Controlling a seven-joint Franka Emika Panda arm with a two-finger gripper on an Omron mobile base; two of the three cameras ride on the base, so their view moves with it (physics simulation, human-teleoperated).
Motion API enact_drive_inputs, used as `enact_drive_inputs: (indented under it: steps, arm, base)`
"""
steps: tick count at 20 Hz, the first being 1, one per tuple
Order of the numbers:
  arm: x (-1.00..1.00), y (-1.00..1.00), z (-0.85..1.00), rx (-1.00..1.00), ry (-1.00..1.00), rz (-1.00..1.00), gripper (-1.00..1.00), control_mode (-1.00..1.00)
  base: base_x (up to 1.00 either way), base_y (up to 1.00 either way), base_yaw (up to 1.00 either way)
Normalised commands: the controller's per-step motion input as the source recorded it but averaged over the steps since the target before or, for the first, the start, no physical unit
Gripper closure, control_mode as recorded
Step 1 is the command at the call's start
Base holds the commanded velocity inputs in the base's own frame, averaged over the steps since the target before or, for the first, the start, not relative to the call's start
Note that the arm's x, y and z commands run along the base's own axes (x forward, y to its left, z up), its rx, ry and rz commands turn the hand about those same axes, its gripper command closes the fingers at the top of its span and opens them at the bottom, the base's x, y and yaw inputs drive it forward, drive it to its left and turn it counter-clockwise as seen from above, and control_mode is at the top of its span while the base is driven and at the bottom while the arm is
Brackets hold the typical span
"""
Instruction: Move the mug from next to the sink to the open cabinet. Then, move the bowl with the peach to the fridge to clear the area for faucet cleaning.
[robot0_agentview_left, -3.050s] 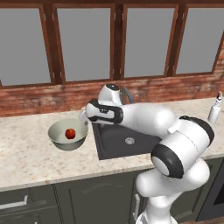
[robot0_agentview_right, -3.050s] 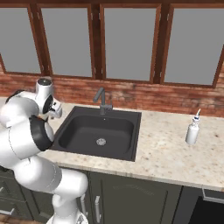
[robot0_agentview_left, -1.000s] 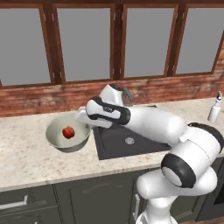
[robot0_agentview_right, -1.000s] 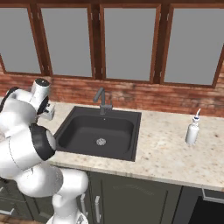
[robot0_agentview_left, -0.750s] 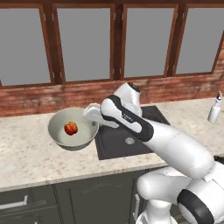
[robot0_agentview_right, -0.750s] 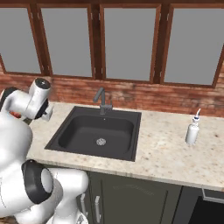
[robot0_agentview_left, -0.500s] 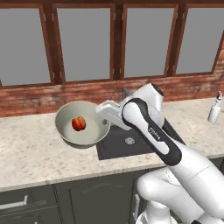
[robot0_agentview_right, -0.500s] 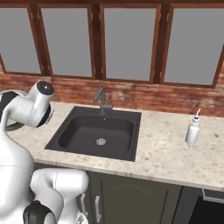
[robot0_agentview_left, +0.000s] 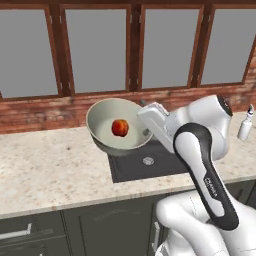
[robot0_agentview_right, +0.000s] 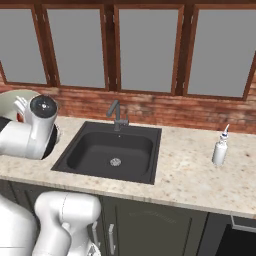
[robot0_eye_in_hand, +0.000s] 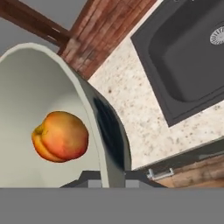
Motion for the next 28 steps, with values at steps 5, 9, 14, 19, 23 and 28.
enact_drive_inputs:
  steps: [5, 9, 14, 19, 23, 28]
  arm:
    - [-0.04, 0.0, 0.0, 0.0, 0.0, -0.02, 1.0, 1.0]
    - [0.0, 0.0, 0.0, 0.0, 0.0, 0.0, 1.0, 1.0]
    - [0.0, 0.0, 0.0, 0.0, 0.0, 0.0, 1.0, 1.0]
    - [0.0, 0.0, 0.0, 0.0, 0.0, 0.0, 1.0, 1.0]
    - [0.0, 0.0, 0.0, 0.0, 0.0, 0.0, 1.0, 1.0]
    - [0.0, 0.0, 0.0, 0.0, 0.0, 0.0, 1.0, 1.0]
  base:
    - [-0.01, 0.01, 0.04]
    - [-0.31, 0.04, 0.69]
    - [-0.06, 0.0, 0.86]
    - [-0.12, 0.0, 0.87]
    - [-0.09, 0.0, 0.93]
    - [-0.07, 0.0, 0.92]
